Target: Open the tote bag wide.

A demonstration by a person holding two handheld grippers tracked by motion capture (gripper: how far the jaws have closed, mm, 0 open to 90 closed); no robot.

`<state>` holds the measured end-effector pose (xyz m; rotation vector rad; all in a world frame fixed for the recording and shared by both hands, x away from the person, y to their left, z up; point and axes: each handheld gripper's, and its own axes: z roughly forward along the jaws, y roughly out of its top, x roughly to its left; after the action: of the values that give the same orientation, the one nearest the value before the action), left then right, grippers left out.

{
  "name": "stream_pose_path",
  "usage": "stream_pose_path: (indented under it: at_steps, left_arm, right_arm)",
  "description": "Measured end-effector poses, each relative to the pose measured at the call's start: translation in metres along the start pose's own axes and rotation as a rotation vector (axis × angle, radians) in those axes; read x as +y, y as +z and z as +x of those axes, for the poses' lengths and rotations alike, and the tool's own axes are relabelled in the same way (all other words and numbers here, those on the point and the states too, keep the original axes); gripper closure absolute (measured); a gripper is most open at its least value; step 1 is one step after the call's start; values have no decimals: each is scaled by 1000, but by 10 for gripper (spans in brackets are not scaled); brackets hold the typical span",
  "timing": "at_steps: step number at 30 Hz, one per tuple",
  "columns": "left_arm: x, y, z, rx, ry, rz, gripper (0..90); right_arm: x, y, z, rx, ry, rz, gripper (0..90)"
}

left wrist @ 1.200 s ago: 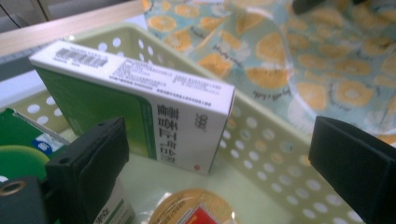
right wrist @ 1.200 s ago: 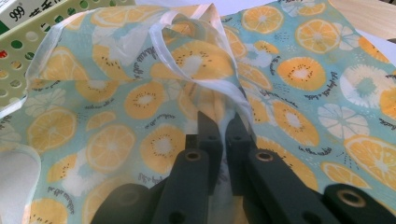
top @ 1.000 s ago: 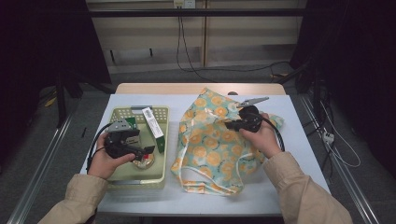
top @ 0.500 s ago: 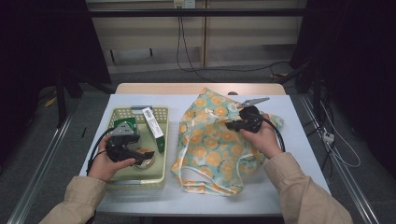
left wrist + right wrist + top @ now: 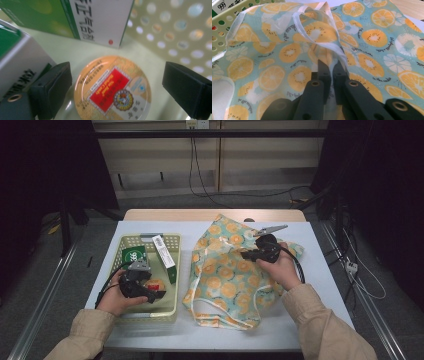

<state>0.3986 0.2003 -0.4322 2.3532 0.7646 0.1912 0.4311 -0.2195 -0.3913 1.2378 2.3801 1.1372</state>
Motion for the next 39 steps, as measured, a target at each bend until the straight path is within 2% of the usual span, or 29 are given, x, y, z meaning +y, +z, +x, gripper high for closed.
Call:
stream_pose_path:
  at_steps: [2,3,4,6,11,12,15,18,21,24,27,28,30,33,36,39]
  left_arm:
    - [0,1,0,5,5,19,106]
    - [-1,4,-1,5,-5,44,117]
    - [-2,6,-1,5,1,67,117]
    - [-3,8,0,1,2,81,118]
    - [-3,8,1,15,3,111,193]
    - [-2,8,1,16,-11,110,197]
    - [0,7,0,34,-20,127,204]
    - [3,2,1,31,-34,89,205]
    - [8,-5,2,29,-71,36,205]
    - [12,-10,2,28,-82,20,206]
    - [25,-23,-4,33,-72,-5,205]
    - [28,-27,-5,21,-60,-17,206]
    - [32,-32,-8,25,-61,-20,206]
    - [43,-43,-12,9,-47,-45,206]
    - [50,-48,-15,-26,-25,-49,206]
    - [57,-52,-16,-41,-40,-75,206]
  right_arm:
    - [-1,0,0,-1,-3,1,891]
    - [-1,0,0,-1,-2,0,890]
    - [-1,0,-1,0,-3,-1,890]
    - [-2,-1,-1,0,1,-2,890]
    - [-2,-3,-2,-3,0,-6,890]
    - [-2,-3,-3,-1,4,-7,890]
    - [-3,-5,-4,-5,8,-9,890]
    - [-3,-5,-5,-6,7,-12,890]
    - [-2,-6,-6,-8,7,-13,890]
    - [-2,-6,-6,-11,12,-12,890]
    - [-2,-6,-6,-10,9,-11,890]
    - [-2,-6,-6,-10,9,-11,890]
    - [-2,-5,-5,-9,11,-9,890]
    - [-2,-3,-5,-6,8,-6,890]
    - [-2,-2,-4,-4,10,-6,891]
    - [-2,-1,-3,-1,9,-6,890]
